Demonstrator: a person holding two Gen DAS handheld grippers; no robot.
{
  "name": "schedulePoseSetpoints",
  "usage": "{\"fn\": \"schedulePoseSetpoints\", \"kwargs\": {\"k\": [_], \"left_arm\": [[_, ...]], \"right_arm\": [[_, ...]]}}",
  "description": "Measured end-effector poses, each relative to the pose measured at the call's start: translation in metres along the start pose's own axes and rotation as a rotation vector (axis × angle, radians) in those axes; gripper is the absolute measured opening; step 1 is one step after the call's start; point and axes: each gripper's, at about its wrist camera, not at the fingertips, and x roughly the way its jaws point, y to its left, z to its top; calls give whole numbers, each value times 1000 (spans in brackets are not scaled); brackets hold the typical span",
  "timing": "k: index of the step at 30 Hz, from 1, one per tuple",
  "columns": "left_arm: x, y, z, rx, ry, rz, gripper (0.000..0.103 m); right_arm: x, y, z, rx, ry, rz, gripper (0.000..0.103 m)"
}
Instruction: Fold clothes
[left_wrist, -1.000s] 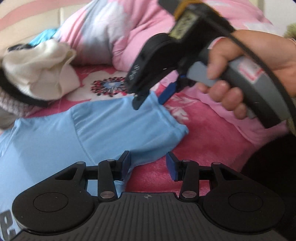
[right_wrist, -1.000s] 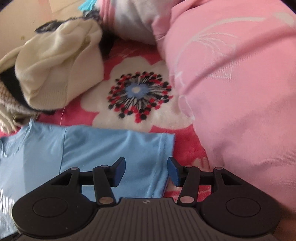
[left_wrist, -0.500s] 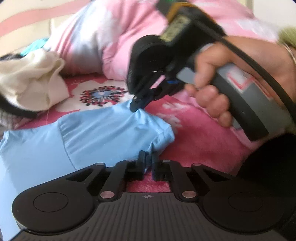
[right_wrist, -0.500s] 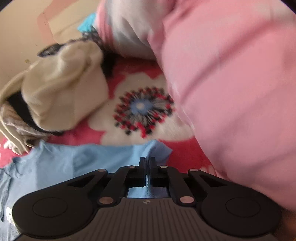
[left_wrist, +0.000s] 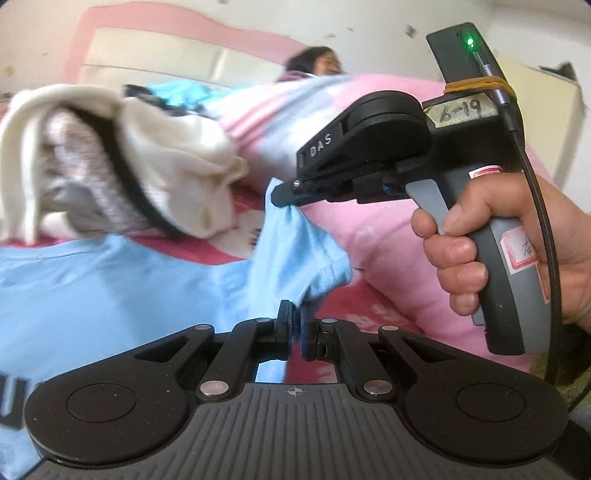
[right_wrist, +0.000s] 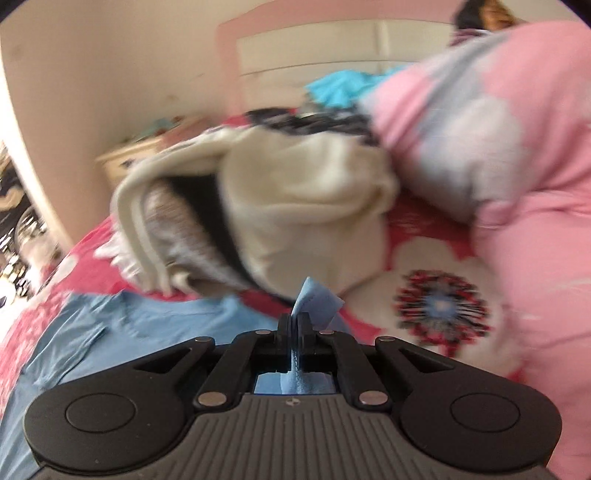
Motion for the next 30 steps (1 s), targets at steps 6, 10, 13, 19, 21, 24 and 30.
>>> {"fn": "schedulePoseSetpoints", "kwargs": {"k": [6,10,13,19,21,24,30], "left_arm": [[-13,38,-22,-139,132,100,9],[-33,64,-35,-250,165,138,11],[-45,80,-36,-312,151,158,15],[-32,93,-8,-303,108,155,24],[-26,100,-2,-318,108,152,25],[-22,108,6,-347,122,181,26],[-38,131,5,-373,137,279,29]], "right_arm": [[46,37,-12,7,163,136,26],[9,11,-10,182,125,233,26],[-25,-13,-10,309,183,299,28],[-21,-21,-47,297,277,204,40],[-1,-24,-59,329,271,210,40],[25,-22,-70,348,260,192,45],[24,48,-87,29,261,353,54]]}}
